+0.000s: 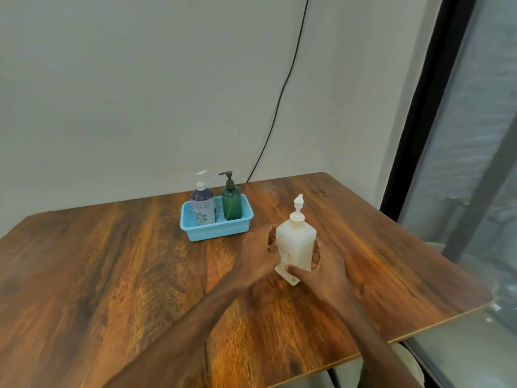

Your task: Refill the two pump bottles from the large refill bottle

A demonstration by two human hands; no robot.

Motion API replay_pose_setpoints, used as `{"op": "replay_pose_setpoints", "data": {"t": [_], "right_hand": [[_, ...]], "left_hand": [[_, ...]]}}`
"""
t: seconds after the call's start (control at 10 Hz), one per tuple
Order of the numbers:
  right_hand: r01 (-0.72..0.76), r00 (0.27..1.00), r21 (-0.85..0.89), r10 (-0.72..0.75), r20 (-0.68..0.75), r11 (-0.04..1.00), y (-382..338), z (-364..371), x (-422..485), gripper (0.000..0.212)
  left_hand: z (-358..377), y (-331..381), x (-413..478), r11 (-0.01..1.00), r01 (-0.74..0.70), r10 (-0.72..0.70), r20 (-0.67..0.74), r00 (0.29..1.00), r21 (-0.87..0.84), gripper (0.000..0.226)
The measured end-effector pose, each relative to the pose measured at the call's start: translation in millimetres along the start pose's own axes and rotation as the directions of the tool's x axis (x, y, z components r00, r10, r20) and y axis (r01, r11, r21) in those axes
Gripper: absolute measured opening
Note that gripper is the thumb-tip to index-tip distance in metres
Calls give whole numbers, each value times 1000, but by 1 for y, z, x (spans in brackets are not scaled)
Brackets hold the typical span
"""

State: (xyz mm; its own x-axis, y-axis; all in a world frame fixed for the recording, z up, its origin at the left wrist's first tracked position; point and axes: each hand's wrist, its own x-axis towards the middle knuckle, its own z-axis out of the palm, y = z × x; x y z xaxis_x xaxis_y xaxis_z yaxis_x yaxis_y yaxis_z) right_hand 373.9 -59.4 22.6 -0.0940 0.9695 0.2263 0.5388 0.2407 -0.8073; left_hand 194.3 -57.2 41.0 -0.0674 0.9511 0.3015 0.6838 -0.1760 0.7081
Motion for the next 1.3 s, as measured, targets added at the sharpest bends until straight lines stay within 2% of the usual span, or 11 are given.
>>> {"op": "replay_pose_setpoints", "data": {"t": [0.2,0.3,0.4,0.5,0.6,0.7,0.8,1.1,1.3], "right_hand": [[-39,997,41,42,-65,998,14,-12,64,100],[-39,992,46,44,-119,998,23,-18,110,93],[-22,996,70,28,-90,997,34,-34,171,84],[14,998,-99,-20,-61,995,43,-48,230,76],[-56,967,-36,45,-252,998,55,-38,281,79],[-111,950,-37,96,-296,993,63,-27,324,84],[-131,940,-40,112,-322,991,79,-18,353,82],[-120,928,-84,82,-363,989,110,5,365,82],[-76,945,16,77,-318,997,118,10,350,93]], "left_hand": [[17,-3,54,999,-20,20,-7,1000,31,29],[35,-9,91,983,19,-31,60,998,183,21],[54,-22,129,945,-49,-40,264,964,324,18],[68,-31,167,906,-111,-71,406,911,409,32],[76,-30,204,891,-124,-104,464,880,436,50],[81,-28,229,848,-160,-149,517,843,505,64],[82,-26,238,819,-180,-177,538,824,545,68],[78,-20,240,830,-155,-189,532,825,536,69],[79,-18,234,825,-126,-222,521,824,551,71]]}}
